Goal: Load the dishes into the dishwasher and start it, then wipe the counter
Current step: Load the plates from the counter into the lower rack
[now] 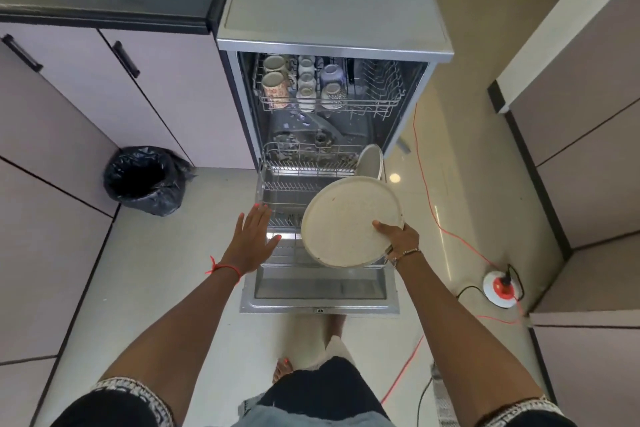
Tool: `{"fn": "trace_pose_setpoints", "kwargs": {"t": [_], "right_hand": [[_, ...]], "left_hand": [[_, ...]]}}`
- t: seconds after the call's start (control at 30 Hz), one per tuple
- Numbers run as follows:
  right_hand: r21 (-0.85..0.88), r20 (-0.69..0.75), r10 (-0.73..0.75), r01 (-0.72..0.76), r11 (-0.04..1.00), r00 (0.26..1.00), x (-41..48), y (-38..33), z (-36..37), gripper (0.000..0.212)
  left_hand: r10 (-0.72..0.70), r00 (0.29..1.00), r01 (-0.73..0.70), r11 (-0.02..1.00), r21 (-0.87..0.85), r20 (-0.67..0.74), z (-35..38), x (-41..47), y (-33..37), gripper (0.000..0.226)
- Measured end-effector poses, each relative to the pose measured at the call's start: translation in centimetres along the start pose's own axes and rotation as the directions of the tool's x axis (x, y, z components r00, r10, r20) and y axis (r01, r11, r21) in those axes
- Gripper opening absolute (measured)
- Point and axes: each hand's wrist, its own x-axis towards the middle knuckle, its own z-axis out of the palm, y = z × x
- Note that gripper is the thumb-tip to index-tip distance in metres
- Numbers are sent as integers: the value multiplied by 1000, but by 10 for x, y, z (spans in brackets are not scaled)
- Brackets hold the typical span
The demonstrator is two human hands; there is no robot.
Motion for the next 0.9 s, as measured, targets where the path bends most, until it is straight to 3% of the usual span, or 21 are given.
{"fn": "trace_pose_setpoints", "kwargs": {"t": [0.23, 0.43, 0.63, 0.9], "right_hand": [[-103, -29, 9, -12, 995, 1000, 63, -28, -3, 38], [-255, -29, -89, 79, 964, 996, 127, -52, 13, 31], [-483, -88, -227, 158, 861, 970, 196, -55, 44, 18], [-666, -80, -343, 205, 717, 936, 299, -50, 90, 23]], "left_hand": [[-15, 999, 17, 998, -59, 33, 17, 53, 12, 63], [-20, 999, 23, 996, -88, 41, 37, 108, 10, 94], [-41, 997, 48, 993, -108, 61, 55, 165, -8, 86], [-72, 994, 78, 994, -76, 79, 109, 242, -62, 91]]}}
